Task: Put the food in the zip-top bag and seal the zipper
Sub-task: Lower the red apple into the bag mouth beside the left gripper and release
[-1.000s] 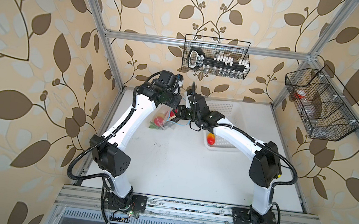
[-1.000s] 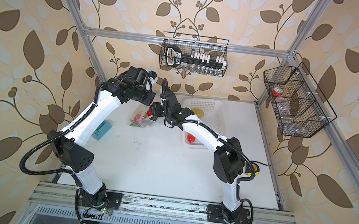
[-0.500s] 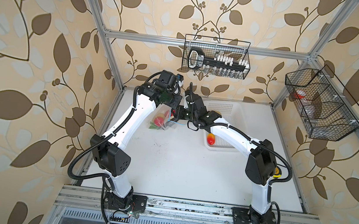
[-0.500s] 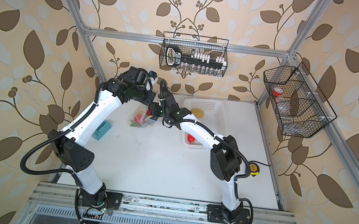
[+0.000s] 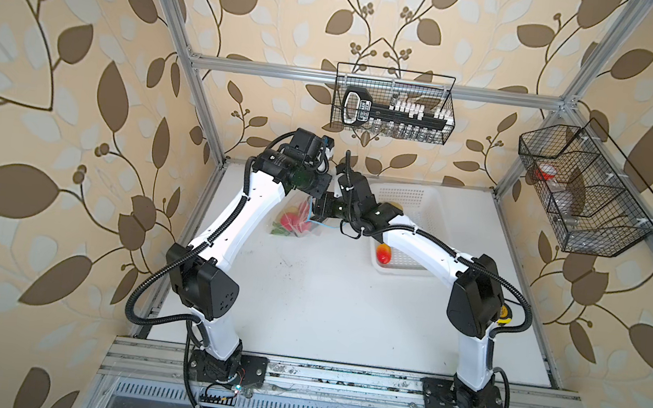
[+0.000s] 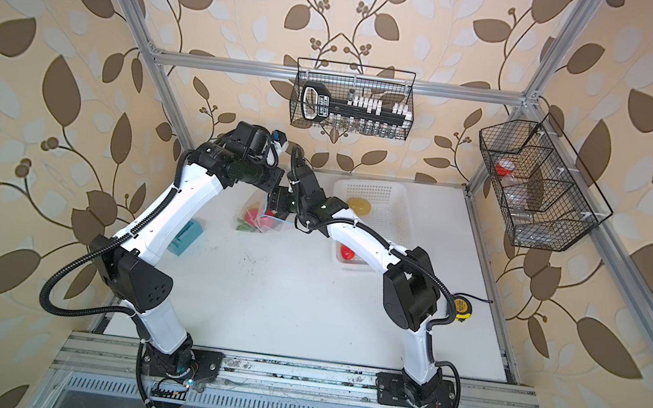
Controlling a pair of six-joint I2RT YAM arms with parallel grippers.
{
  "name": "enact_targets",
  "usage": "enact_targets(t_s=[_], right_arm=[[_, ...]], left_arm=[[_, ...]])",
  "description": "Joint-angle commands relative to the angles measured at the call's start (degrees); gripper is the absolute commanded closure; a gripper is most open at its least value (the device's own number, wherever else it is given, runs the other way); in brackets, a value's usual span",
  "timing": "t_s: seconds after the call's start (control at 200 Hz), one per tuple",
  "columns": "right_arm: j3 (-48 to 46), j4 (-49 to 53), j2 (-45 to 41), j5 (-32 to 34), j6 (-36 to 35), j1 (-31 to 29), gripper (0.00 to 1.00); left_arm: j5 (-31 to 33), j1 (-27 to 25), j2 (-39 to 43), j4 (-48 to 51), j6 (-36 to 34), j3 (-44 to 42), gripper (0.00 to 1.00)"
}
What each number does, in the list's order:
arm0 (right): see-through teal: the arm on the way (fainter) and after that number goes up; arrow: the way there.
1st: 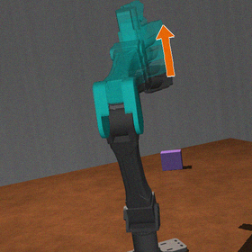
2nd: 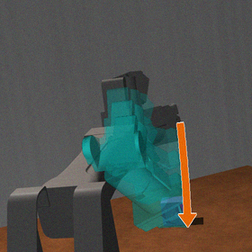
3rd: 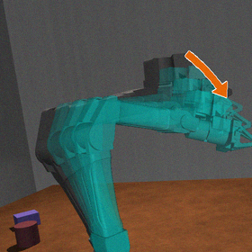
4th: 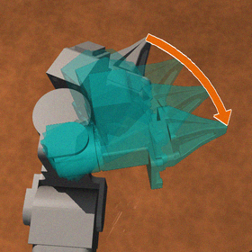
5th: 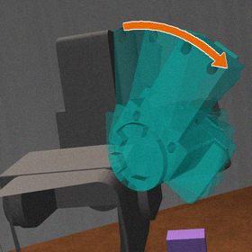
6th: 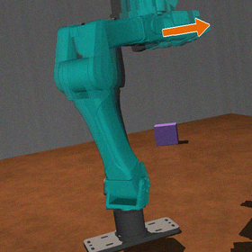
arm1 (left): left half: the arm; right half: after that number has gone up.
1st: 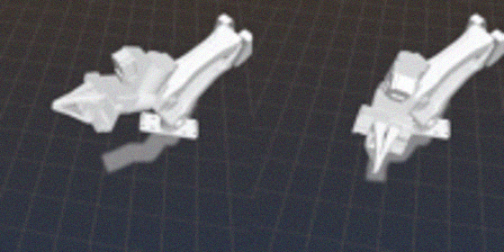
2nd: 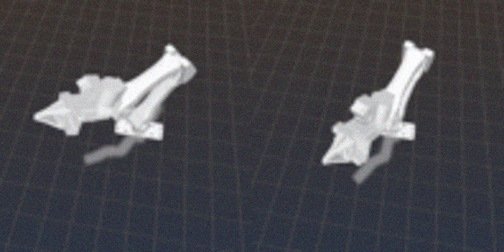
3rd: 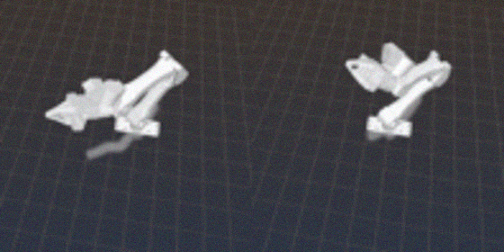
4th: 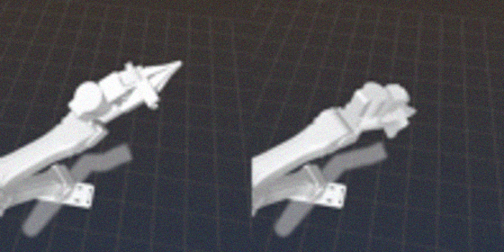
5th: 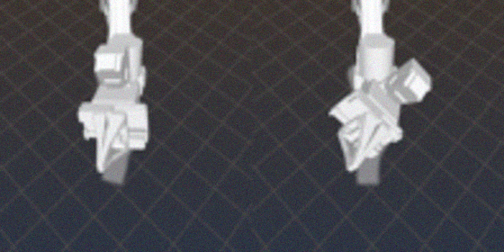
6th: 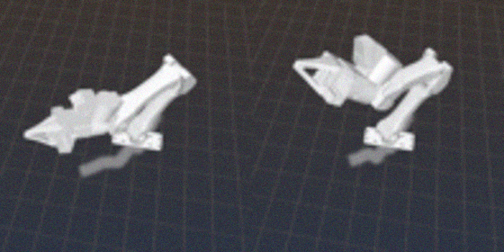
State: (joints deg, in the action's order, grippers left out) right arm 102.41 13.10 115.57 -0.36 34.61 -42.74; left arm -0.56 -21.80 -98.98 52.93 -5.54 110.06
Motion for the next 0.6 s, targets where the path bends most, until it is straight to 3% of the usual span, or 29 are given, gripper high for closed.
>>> enact_targets(t_s=[0.0, 0.345, 0.595], right_arm=[[-1.5, -2.0, -3.4, 0.7, -0.2, -0.4, 0.24], [-5.3, -2.6, -8.2, 2.2, -0.1, -0.4, 0.23], [-6.9, -1.8, -10.9, 3.9, -0.2, -0.5, 0.28]], left_arm=[[-0.2, -0.4, 0.2, 0.2, 0.3, 2.1, 1.00], [-0.1, -0.4, 0.3, 0.1, 0.1, 1.9, 1.00], [0.2, -0.4, 0.2, -0.4, 0.4, 1.7, 1.00]])
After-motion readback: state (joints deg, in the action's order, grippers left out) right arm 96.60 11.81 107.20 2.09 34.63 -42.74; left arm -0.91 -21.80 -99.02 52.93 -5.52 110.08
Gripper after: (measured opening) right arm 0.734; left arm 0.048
